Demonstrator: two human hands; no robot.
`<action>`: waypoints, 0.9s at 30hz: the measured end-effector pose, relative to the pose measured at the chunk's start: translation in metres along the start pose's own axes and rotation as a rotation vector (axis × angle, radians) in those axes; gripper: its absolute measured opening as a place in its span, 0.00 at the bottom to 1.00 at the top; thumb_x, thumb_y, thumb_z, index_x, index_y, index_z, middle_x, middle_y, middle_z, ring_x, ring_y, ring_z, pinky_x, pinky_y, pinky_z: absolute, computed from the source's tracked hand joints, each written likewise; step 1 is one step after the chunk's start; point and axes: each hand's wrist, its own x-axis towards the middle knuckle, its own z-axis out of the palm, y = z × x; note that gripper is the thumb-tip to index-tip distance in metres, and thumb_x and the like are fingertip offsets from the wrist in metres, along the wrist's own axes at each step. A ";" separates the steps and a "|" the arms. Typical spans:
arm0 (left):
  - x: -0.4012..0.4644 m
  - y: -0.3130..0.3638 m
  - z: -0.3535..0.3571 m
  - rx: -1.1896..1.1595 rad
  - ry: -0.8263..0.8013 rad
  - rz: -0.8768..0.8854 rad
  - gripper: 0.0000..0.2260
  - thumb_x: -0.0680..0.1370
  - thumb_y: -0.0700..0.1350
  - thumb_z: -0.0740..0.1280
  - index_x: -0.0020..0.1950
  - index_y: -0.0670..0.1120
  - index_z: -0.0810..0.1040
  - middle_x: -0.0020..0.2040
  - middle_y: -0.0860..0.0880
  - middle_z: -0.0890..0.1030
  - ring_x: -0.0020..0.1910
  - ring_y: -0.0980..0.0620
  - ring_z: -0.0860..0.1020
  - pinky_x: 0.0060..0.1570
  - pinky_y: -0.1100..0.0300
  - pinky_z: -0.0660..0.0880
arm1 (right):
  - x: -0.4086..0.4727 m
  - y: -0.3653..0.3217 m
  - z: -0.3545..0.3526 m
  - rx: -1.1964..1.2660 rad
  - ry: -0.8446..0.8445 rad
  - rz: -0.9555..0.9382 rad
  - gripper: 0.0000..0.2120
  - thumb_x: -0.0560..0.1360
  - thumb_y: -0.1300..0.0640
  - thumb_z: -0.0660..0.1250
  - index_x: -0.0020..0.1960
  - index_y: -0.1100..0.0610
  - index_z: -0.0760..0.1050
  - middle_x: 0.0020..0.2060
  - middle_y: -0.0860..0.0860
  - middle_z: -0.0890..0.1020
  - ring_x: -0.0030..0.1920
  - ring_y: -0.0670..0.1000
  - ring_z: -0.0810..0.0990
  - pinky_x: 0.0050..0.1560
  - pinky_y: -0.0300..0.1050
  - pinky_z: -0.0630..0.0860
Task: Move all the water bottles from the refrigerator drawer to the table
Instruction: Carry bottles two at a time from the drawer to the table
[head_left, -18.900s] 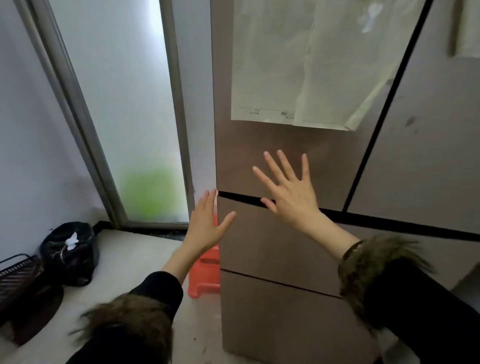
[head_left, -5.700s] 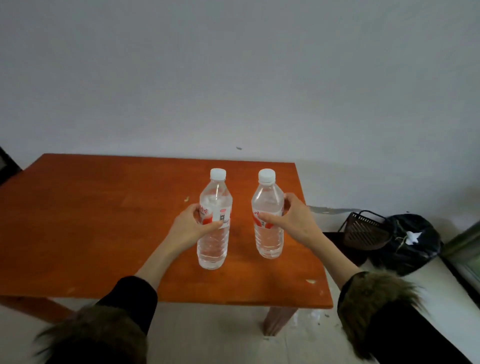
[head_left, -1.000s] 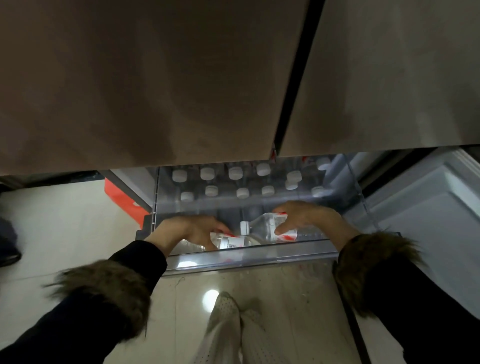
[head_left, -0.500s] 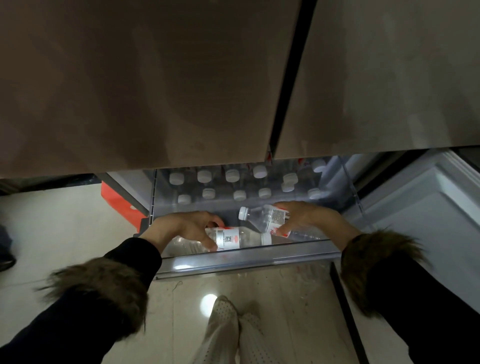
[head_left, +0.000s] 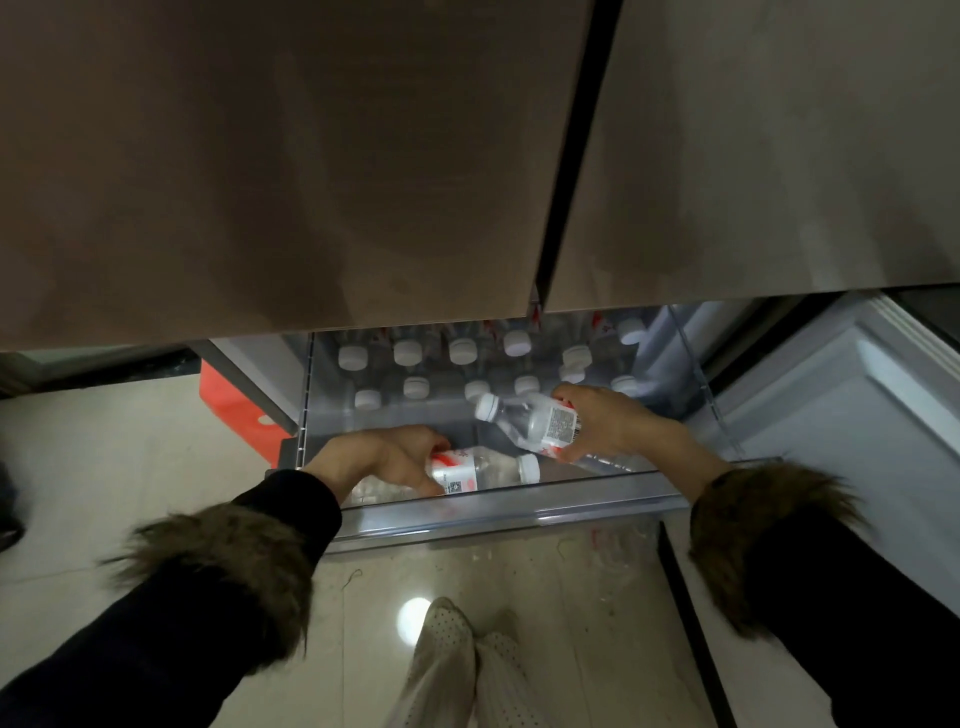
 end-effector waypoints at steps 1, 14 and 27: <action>-0.001 0.000 0.000 0.015 0.022 0.016 0.25 0.70 0.51 0.72 0.64 0.47 0.72 0.59 0.49 0.77 0.56 0.49 0.75 0.61 0.54 0.72 | -0.002 0.000 -0.001 0.018 0.014 0.003 0.29 0.65 0.48 0.75 0.61 0.50 0.67 0.57 0.49 0.78 0.52 0.52 0.77 0.51 0.46 0.74; -0.037 0.000 -0.009 0.147 0.418 0.156 0.32 0.67 0.50 0.75 0.66 0.47 0.66 0.60 0.48 0.70 0.54 0.50 0.72 0.55 0.61 0.71 | -0.048 -0.020 -0.003 0.220 0.423 -0.076 0.28 0.67 0.54 0.75 0.62 0.56 0.66 0.55 0.53 0.78 0.54 0.54 0.77 0.51 0.47 0.74; -0.139 0.033 0.001 0.004 0.878 0.255 0.31 0.66 0.51 0.76 0.65 0.47 0.67 0.58 0.51 0.67 0.51 0.53 0.72 0.54 0.56 0.75 | -0.112 -0.057 -0.005 0.403 0.640 -0.257 0.30 0.67 0.55 0.75 0.64 0.51 0.64 0.55 0.45 0.73 0.57 0.49 0.74 0.55 0.45 0.73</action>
